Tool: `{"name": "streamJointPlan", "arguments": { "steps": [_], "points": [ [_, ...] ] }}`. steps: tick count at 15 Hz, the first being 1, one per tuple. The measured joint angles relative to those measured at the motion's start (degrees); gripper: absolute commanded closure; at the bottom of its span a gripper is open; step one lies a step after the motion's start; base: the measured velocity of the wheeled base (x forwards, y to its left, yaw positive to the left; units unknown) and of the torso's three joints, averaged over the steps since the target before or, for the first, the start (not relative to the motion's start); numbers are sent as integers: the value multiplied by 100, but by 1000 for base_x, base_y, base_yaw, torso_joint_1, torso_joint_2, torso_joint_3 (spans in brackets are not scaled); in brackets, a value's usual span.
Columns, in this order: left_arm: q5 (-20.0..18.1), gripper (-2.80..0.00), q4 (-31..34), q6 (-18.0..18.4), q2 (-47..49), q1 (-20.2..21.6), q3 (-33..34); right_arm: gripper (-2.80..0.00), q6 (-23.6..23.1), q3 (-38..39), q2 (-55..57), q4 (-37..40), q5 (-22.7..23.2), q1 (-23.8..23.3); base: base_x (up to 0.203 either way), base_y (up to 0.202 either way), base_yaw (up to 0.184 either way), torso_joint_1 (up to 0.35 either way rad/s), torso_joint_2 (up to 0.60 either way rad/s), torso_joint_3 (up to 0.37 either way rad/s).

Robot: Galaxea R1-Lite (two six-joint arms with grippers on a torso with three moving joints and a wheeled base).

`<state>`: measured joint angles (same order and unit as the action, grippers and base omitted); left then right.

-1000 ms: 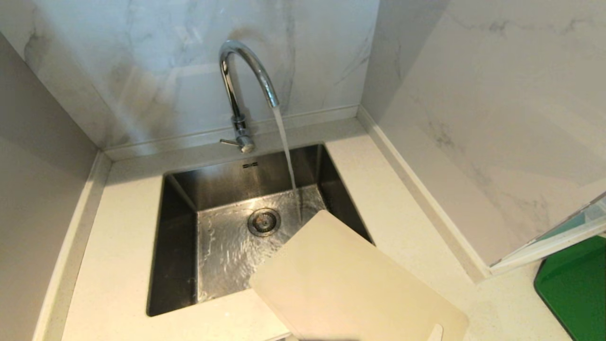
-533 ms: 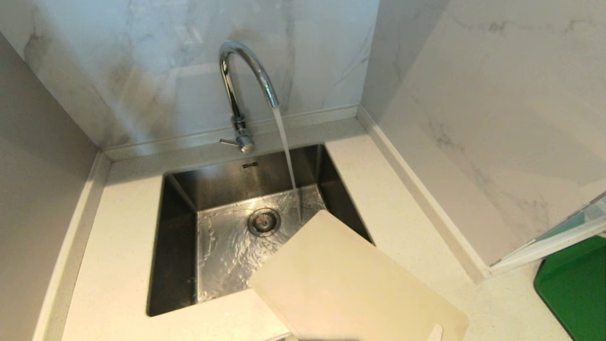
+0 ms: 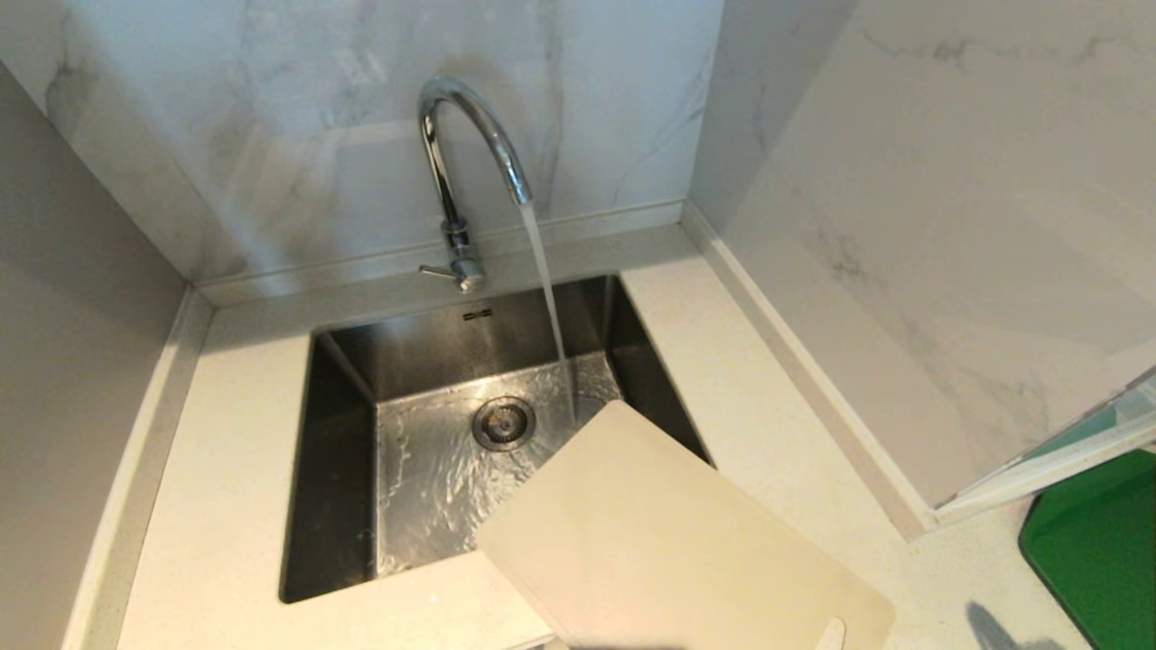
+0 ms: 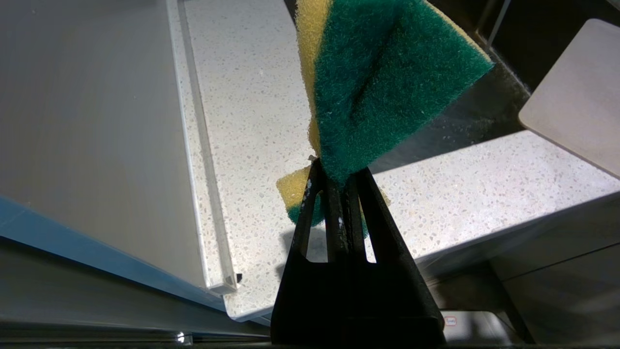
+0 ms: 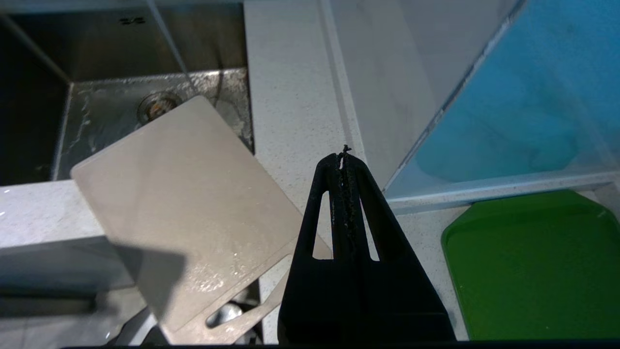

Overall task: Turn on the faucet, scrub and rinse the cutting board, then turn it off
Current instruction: Pick up the cutting board

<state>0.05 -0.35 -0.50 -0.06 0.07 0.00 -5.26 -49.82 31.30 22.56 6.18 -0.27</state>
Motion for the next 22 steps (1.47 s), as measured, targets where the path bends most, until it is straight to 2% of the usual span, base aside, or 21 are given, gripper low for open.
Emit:
{"name": "streamJointPlan", "arguments": {
  "steps": [4,7,9,16,17,20,22],
  "points": [
    [0,0,2,-2,-1,0,0,0,-33,-1871,1323,2079,432,-2,0,0,0,0,0,0],
    [1,0,5,-2,-1,0,0,0,-45,-2401,2052,3687,989,0,0,0,0,0,0,0],
    [2,0,3,-1,-1,0,0,0,-63,-2223,2276,4325,1300,2,0,0,0,0,0,0],
    [0,0,5,-1,-1,0,0,0,-259,-308,2275,4411,1440,24,0,0,0,0,0,0],
    [-5,0,9,6,-1,0,0,-280,-254,-74,2261,4403,1450,24,0,0,0,0,0,0],
    [-5,0,11,8,-1,0,0,-280,-275,617,2222,4294,1467,27,0,0,0,0,0,0],
    [-5,0,11,8,-1,0,0,-280,-298,1111,2204,3917,1429,29,0,0,0,0,0,0]
  ]
}}
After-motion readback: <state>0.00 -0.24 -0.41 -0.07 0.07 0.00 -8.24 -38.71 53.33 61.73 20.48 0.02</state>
